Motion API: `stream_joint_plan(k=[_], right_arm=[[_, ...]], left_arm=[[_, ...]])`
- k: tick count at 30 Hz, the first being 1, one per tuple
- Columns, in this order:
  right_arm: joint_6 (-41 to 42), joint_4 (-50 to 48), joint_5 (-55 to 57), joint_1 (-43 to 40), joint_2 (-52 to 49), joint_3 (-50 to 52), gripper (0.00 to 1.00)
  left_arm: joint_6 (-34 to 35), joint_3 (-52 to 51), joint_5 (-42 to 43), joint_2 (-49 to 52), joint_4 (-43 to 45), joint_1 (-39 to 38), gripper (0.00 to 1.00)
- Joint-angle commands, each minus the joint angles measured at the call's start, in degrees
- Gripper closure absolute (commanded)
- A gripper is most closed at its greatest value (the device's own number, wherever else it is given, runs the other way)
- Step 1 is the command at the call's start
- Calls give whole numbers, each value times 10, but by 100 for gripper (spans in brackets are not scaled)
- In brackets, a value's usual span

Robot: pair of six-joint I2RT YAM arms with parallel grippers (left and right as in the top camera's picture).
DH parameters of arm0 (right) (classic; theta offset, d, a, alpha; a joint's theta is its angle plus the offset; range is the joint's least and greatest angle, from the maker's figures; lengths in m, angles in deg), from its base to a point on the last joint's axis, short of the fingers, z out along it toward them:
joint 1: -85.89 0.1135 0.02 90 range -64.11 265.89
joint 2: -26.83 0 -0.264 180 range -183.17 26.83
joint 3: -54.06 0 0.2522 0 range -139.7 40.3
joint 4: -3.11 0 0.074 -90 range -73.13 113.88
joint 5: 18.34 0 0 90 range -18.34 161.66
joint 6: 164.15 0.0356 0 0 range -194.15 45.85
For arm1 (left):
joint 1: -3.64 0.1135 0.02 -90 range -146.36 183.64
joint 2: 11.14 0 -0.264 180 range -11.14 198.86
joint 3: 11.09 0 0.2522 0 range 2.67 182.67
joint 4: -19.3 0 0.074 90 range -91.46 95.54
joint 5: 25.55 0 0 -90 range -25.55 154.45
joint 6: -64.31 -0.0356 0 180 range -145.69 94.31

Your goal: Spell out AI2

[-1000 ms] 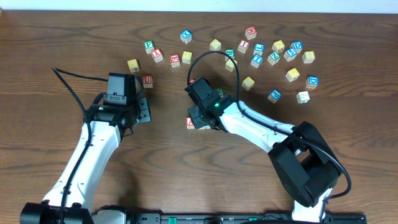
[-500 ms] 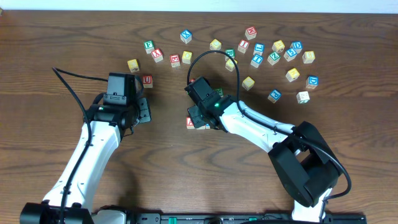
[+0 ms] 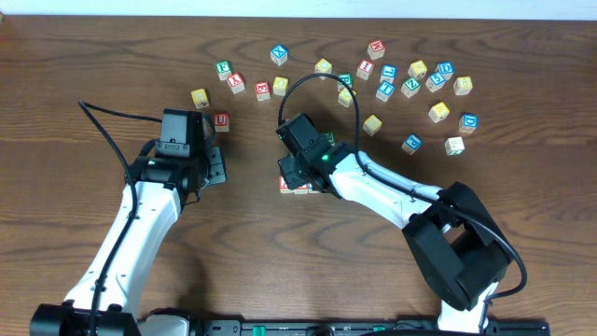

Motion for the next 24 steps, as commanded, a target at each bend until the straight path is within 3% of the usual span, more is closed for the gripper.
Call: stream_joint_plan(k=[1, 24], right_arm=[[5, -2, -9, 6, -4, 2, 99], [5, -1, -30, 22, -4, 2, 99]], left_arm=[[-9, 3, -7, -4, -2, 2, 53], [-10, 3, -7, -4, -5, 2, 53]])
